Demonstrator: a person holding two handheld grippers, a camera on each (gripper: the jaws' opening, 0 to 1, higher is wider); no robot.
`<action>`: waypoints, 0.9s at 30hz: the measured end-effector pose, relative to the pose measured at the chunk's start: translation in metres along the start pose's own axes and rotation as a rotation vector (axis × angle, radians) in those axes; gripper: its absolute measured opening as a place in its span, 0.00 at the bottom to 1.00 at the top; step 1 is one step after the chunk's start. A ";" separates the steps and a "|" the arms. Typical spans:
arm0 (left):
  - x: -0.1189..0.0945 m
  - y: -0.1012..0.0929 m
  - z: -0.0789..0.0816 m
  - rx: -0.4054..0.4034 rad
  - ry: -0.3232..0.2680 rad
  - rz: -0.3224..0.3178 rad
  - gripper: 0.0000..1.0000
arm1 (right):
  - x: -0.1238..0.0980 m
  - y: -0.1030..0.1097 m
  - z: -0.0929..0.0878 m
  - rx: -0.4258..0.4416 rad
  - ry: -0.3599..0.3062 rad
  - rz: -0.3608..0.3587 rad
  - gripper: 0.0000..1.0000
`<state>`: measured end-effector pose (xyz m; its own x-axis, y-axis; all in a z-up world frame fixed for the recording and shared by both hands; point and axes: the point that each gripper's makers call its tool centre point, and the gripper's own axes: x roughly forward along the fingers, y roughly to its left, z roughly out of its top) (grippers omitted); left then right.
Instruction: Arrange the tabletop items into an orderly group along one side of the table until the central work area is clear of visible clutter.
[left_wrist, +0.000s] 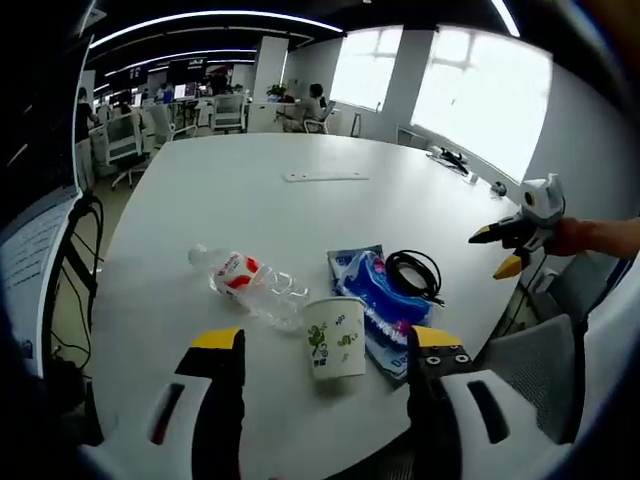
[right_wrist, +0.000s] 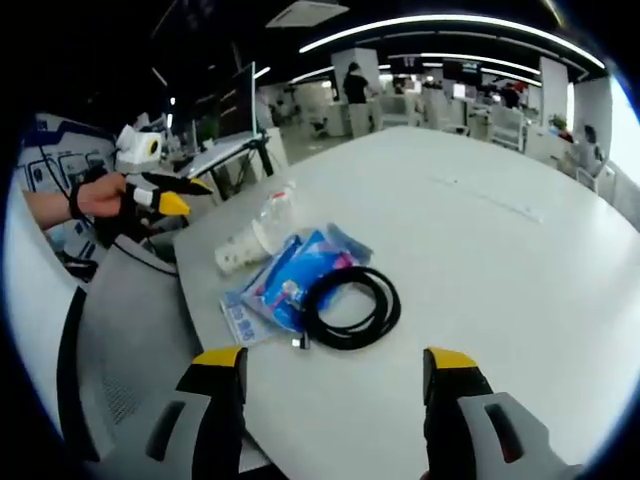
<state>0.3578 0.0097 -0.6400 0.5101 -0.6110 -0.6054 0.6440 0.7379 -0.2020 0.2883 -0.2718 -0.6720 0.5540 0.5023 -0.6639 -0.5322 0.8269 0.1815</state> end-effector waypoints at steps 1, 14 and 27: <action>0.000 0.000 -0.001 -0.003 0.001 0.002 0.66 | 0.000 -0.001 0.000 0.005 -0.001 -0.002 0.73; -0.001 0.002 -0.006 -0.040 0.003 0.009 0.64 | -0.002 -0.002 -0.005 0.026 -0.009 -0.008 0.73; -0.002 0.002 -0.009 -0.037 0.013 0.010 0.64 | 0.000 0.004 -0.012 0.045 -0.002 -0.003 0.74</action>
<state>0.3531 0.0155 -0.6465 0.5088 -0.6001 -0.6172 0.6176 0.7539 -0.2239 0.2782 -0.2713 -0.6793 0.5569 0.5001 -0.6631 -0.5014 0.8389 0.2117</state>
